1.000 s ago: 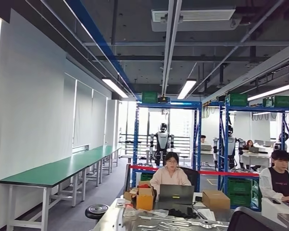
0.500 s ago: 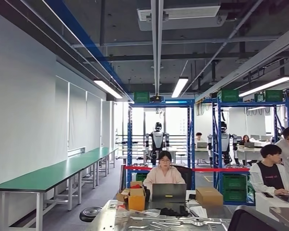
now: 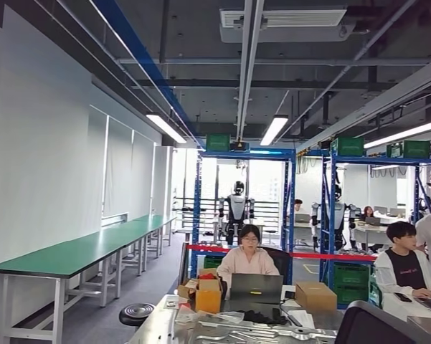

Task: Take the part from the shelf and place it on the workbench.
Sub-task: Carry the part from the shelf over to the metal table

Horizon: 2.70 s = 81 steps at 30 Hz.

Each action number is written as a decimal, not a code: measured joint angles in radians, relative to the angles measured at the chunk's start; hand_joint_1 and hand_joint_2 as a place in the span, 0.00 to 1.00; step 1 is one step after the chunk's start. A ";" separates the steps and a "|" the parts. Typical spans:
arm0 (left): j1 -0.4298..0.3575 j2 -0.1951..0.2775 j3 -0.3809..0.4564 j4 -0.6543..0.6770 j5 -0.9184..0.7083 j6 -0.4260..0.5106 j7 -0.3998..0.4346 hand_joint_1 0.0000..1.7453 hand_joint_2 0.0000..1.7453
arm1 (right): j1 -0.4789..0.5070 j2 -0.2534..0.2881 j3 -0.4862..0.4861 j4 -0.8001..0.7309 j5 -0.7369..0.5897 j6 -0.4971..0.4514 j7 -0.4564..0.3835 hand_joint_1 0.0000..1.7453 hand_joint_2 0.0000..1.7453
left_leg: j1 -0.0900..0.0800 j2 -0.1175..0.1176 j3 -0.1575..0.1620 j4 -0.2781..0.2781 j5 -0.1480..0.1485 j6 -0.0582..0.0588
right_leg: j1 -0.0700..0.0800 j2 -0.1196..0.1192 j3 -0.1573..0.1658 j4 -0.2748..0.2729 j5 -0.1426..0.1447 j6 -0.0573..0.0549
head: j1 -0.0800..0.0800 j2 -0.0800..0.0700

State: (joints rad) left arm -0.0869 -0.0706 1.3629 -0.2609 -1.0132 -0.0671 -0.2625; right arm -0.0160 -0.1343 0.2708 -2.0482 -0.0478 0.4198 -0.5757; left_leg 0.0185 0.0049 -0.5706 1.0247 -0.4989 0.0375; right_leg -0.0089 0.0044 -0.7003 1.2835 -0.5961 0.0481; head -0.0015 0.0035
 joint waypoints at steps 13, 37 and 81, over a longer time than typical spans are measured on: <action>-0.001 -0.001 0.000 0.000 -0.001 -0.004 -0.003 0.00 1.00 | -0.013 0.000 0.000 0.000 -0.001 -0.001 0.002 1.00 1.00 | 0.000 -0.002 -0.099 0.236 -0.130 -0.043 | 0.002 -0.003 0.131 -0.286 0.113 -0.057 | 0.001 0.000; -0.003 -0.003 0.000 0.000 -0.001 -0.007 -0.006 0.00 1.00 | -0.018 -0.004 -0.001 0.000 -0.011 0.000 0.017 1.00 1.00 | 0.000 -0.009 0.024 0.002 -0.029 -0.022 | 0.015 0.000 0.096 -0.260 0.128 -0.040 | 0.000 0.001; 0.005 -0.004 0.000 0.000 0.010 -0.005 -0.013 0.00 1.00 | 0.026 -0.023 -0.008 0.001 0.003 -0.001 0.016 1.00 1.00 | -0.005 -0.009 -0.037 0.032 0.021 -0.027 | 0.009 0.003 0.177 -0.277 0.064 -0.045 | 0.000 0.000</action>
State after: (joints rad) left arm -0.0822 -0.0742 1.3631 -0.2605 -1.0033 -0.0717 -0.2756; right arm 0.0095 -0.1568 0.2629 -2.0473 -0.0447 0.4184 -0.5601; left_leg 0.0134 -0.0042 -0.6073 1.0572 -0.4779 0.0104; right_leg 0.0003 0.0074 -0.5234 1.0066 -0.5317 0.0032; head -0.0013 0.0035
